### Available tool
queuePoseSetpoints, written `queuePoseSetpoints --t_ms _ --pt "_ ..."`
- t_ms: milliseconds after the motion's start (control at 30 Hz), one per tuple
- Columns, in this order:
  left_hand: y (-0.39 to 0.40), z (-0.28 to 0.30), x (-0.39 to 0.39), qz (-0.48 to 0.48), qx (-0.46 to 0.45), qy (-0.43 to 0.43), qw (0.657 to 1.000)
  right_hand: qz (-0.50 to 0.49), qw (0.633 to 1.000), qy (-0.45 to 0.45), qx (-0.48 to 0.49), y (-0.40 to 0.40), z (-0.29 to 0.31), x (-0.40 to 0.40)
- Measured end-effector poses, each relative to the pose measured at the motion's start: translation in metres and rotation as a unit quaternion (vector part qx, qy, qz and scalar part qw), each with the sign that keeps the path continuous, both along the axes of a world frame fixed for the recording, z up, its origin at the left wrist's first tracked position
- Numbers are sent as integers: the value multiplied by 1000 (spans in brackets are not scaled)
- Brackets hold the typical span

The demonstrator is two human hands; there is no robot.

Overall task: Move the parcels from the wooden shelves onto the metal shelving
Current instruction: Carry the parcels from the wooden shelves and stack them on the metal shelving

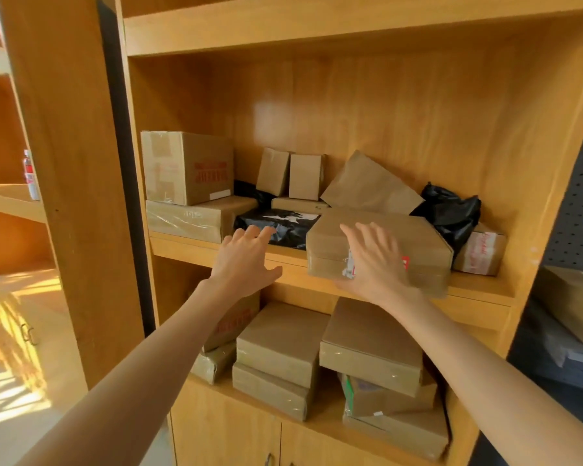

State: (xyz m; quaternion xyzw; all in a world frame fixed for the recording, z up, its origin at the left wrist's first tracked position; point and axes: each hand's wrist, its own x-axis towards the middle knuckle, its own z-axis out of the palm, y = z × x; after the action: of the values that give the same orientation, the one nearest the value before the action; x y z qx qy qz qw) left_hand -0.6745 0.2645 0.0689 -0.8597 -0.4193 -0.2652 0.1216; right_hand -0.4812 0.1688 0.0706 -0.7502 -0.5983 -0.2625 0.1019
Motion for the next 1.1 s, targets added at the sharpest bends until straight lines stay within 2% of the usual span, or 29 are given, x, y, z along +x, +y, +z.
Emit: queuePoseSetpoints --t_ms 167,400,500,700,1100 --pt "32 -2 47 -61 24 72 995 -15 999 -42 11 24 -11 28" --pt "45 -26 109 -159 152 60 974 -99 992 -81 20 11 -26 72" --pt "51 -34 127 -191 181 43 964 -114 989 -90 31 3 -31 86" --pt "58 -39 144 -173 203 69 961 -110 989 -82 51 3 -34 90" --pt "47 -29 129 -182 200 59 961 -98 988 -95 78 -9 -24 74"
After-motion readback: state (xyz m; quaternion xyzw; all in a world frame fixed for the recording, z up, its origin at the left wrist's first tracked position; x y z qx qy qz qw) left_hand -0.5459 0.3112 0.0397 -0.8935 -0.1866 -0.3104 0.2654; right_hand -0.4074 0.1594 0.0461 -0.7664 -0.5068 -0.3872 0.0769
